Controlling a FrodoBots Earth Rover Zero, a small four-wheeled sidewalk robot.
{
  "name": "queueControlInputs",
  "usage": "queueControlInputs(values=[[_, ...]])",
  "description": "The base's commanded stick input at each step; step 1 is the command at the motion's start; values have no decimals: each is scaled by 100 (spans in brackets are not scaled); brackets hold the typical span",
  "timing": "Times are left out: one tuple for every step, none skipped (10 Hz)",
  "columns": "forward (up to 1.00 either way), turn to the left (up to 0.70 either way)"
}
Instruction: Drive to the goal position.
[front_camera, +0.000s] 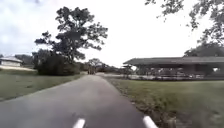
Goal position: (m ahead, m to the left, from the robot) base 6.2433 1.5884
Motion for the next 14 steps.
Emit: queueControlInputs(values=[[69,3],[69,3],[69,3],[69,3],[69,3],[69,5],[69,7],[69,10],[69,13],[69,17],[69,20],[69,24],[69,27],[69,31]])
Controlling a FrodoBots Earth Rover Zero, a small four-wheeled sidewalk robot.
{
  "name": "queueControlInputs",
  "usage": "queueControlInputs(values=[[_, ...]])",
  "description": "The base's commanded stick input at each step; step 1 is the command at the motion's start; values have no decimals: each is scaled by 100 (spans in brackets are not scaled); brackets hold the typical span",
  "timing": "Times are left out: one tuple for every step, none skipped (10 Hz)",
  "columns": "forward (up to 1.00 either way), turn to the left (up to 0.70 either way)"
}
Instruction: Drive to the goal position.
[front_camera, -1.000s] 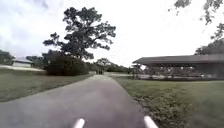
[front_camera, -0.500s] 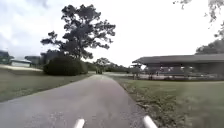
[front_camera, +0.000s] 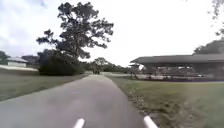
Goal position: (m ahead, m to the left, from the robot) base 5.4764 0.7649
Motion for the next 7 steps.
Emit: queueControlInputs(values=[[69,3],[69,3],[69,3],[69,3],[69,3],[69,3],[69,3]])
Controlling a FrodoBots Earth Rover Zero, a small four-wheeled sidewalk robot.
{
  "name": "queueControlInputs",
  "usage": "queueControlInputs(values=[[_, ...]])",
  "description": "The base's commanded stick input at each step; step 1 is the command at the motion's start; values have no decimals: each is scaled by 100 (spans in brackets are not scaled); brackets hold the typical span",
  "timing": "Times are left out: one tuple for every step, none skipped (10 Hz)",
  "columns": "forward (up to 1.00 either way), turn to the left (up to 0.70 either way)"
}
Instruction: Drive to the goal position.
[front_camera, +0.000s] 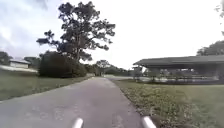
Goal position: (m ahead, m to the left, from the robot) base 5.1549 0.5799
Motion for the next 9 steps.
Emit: queueControlInputs(values=[[69,3],[69,3],[69,6],[69,29],[69,34],[69,34],[69,34],[69,34],[69,34]])
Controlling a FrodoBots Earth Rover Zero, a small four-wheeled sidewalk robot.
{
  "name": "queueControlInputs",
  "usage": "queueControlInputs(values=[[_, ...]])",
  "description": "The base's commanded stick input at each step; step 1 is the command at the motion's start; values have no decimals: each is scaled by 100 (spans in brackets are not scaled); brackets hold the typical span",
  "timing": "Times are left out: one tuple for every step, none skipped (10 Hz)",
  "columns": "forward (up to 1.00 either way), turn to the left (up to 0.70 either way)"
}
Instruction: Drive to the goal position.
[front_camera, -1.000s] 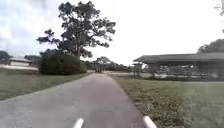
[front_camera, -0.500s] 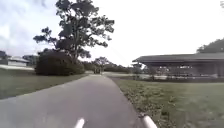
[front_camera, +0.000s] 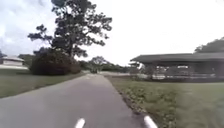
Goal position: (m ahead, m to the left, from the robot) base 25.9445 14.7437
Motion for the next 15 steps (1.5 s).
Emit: queueControlInputs(values=[[69,34],[69,34],[69,34],[69,34],[69,34],[69,34],[69,24],[69,3],[69,3],[69,3],[69,3],[69,3],[69,3],[69,3],[69,3]])
